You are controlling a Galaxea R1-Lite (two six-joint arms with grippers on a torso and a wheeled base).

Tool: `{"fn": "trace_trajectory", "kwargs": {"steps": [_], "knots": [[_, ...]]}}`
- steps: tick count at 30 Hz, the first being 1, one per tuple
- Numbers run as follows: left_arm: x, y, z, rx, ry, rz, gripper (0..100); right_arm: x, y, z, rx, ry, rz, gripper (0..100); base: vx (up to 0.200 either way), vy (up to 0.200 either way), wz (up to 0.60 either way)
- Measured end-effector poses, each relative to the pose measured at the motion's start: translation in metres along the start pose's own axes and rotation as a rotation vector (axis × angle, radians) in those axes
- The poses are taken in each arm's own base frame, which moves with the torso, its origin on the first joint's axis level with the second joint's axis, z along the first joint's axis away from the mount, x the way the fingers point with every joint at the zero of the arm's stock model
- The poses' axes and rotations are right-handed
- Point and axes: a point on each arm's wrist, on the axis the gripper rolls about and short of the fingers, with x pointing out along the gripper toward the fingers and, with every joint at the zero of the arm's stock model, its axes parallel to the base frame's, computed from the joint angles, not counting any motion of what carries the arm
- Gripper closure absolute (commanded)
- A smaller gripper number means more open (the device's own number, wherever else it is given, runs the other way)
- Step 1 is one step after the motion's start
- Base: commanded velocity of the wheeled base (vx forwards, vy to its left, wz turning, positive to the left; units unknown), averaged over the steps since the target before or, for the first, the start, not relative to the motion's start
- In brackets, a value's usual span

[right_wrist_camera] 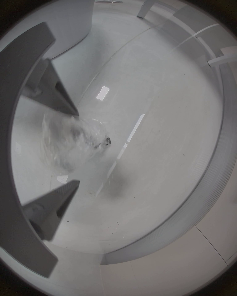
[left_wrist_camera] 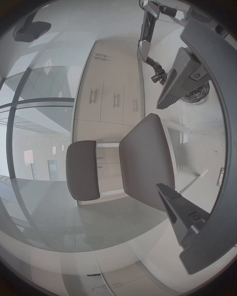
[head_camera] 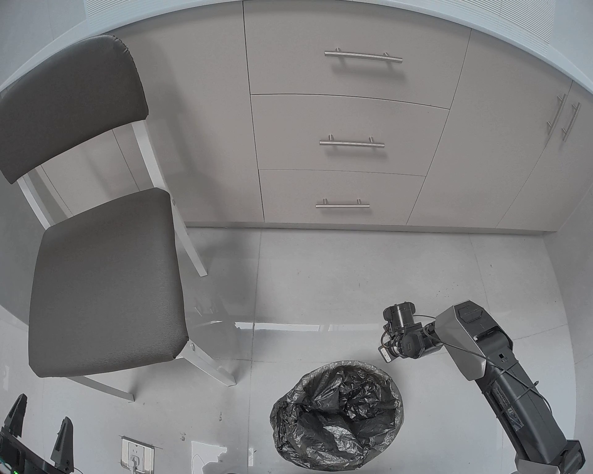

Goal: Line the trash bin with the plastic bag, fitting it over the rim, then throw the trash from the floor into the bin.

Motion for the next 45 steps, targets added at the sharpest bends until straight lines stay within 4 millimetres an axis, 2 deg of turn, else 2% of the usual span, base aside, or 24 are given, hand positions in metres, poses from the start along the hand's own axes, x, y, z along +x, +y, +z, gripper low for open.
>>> {"fn": "trace_trajectory", "kwargs": {"steps": [19, 28, 37, 41, 45], "knots": [[0.0, 0.0, 0.0, 0.0, -0.001, 0.0, 0, -0.001, 0.003, 0.0, 0.0, 0.005, -0.005, 100, 0.0, 0.0, 0.0], [0.0, 0.0, 0.0, 0.0, 0.0, 0.0, 0, -0.002, 0.001, -0.007, -0.023, 0.09, -0.005, 100, 0.0, 0.0, 0.0], [0.0, 0.0, 0.0, 0.0, 0.001, 0.0, 0, -0.022, -0.02, 0.025, 0.019, 0.008, -0.042, 100, 0.0, 0.0, 0.0], [0.0, 0.0, 0.0, 0.0, 0.001, 0.0, 0, -0.041, -0.035, 0.049, 0.048, -0.054, -0.076, 100, 0.0, 0.0, 0.0], [0.0, 0.0, 0.0, 0.0, 0.001, 0.0, 0, -0.069, -0.052, 0.079, 0.071, -0.123, -0.106, 100, 0.0, 0.0, 0.0]]}}
